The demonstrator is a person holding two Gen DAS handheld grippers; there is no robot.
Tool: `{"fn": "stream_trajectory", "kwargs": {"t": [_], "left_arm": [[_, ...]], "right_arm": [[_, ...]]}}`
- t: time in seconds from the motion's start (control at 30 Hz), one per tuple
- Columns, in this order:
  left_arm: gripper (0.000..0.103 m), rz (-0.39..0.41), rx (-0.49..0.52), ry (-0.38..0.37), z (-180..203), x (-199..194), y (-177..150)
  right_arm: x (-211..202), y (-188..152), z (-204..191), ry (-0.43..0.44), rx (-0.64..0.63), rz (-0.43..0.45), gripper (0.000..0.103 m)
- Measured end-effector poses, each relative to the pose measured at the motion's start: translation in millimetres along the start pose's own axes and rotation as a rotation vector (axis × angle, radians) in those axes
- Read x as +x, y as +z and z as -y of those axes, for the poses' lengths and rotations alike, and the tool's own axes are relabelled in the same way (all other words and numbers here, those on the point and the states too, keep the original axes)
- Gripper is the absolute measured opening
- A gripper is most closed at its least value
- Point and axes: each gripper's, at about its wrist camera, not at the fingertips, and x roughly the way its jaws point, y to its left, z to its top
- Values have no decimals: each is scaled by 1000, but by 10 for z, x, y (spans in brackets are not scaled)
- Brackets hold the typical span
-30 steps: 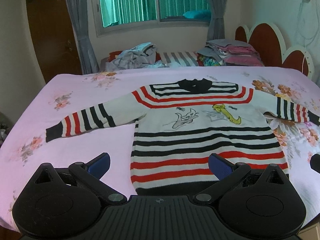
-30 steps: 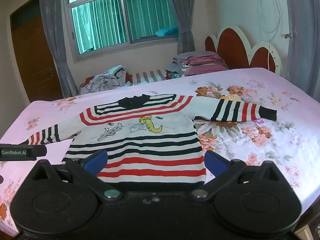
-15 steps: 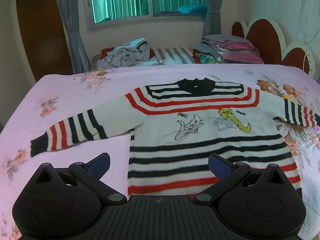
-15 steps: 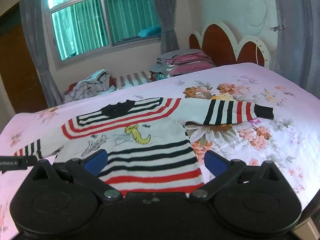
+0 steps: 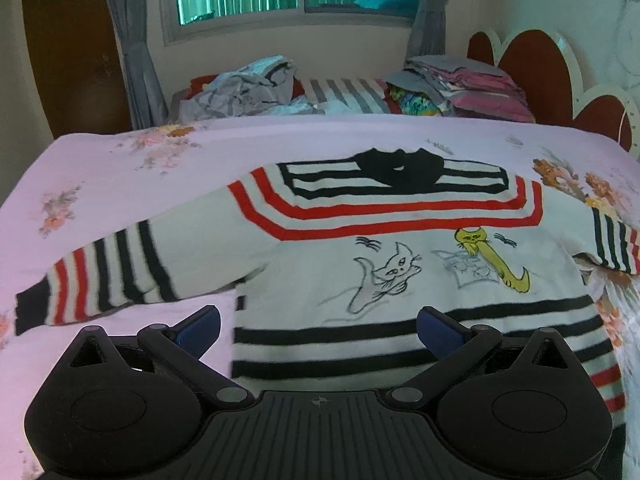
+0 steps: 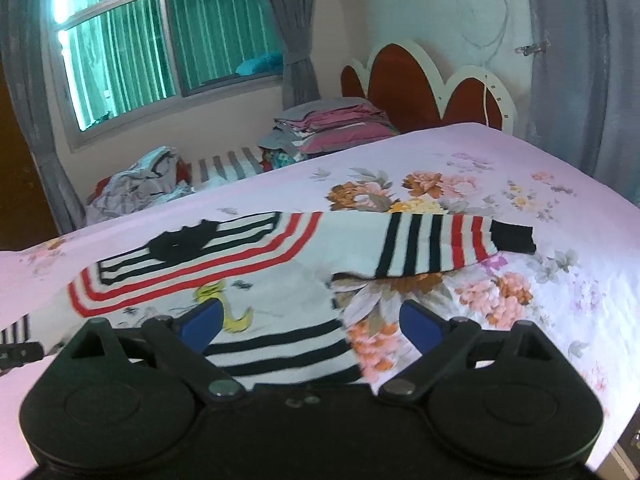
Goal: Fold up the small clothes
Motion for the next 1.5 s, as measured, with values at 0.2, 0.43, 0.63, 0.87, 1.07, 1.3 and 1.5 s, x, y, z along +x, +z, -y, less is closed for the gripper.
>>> {"fn": "stream_trajectory", "kwargs": {"t": [0.2, 0.43, 0.63, 0.87, 1.07, 1.3, 1.5], "left_arm": [[103, -19, -32, 25, 417, 408, 138], [103, -49, -11, 48, 935, 831, 273], [103, -72, -24, 38, 1174, 992, 344], [103, -59, 18, 69, 1293, 1017, 444], [103, -60, 21, 63, 1328, 1031, 487], [103, -42, -4, -12, 1305, 1052, 510], [103, 19, -95, -27, 998, 966, 642]], "right_arm": [[669, 195, 678, -26, 44, -61, 87], [1360, 325, 1501, -96, 111, -134, 84], [1870, 368, 2092, -119, 229, -201, 84], [2267, 404, 2417, -103, 362, -226, 80], [2388, 474, 2526, -144, 392, -176, 38], [2245, 646, 2350, -108, 299, -60, 10], [2022, 989, 1352, 99, 67, 54, 9]]}}
